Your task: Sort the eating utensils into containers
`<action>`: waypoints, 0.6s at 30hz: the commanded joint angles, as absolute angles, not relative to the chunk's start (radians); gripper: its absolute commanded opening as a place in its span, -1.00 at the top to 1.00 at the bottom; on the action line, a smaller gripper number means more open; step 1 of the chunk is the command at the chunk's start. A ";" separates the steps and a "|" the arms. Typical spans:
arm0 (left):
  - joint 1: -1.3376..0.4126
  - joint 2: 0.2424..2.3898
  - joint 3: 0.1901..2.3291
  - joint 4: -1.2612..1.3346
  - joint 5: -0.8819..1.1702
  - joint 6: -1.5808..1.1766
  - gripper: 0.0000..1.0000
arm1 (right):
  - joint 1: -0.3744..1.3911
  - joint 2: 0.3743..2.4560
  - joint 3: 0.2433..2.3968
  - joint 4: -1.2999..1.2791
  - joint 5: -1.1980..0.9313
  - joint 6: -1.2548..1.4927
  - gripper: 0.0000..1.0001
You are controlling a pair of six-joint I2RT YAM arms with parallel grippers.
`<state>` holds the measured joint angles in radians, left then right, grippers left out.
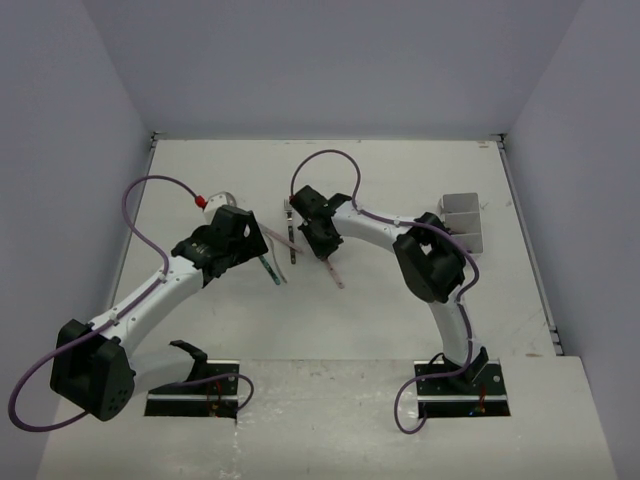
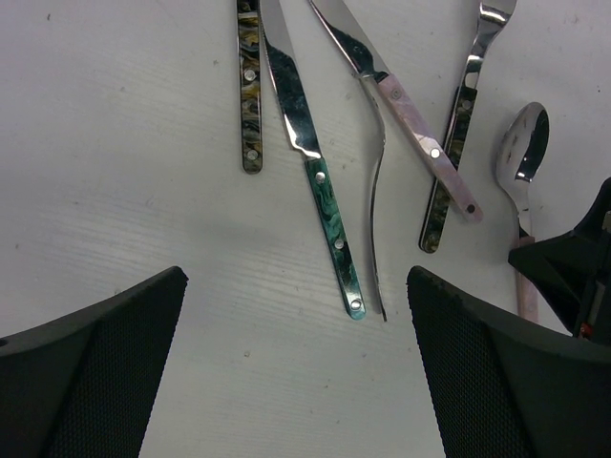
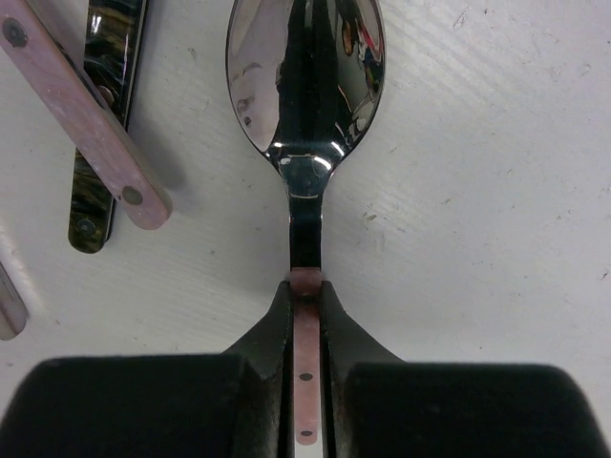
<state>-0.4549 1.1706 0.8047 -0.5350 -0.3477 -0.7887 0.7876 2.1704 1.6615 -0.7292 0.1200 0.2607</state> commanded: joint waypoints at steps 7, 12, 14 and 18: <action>-0.462 1.144 0.811 -0.512 -0.376 -0.773 -1.00 | 0.763 2.036 1.717 -0.646 0.090 0.158 1.00; -0.463 1.140 0.822 -0.511 -0.371 -0.795 -1.00 | 0.637 1.752 1.551 -0.346 -0.150 0.058 1.00; -0.462 1.132 0.824 -0.511 -0.376 -0.802 -1.00 | 0.545 1.616 1.456 -0.169 -0.250 0.005 1.00; -0.463 1.120 0.824 -0.509 -0.377 -0.799 -1.00 | 0.378 1.422 1.287 0.061 -0.516 -0.199 1.00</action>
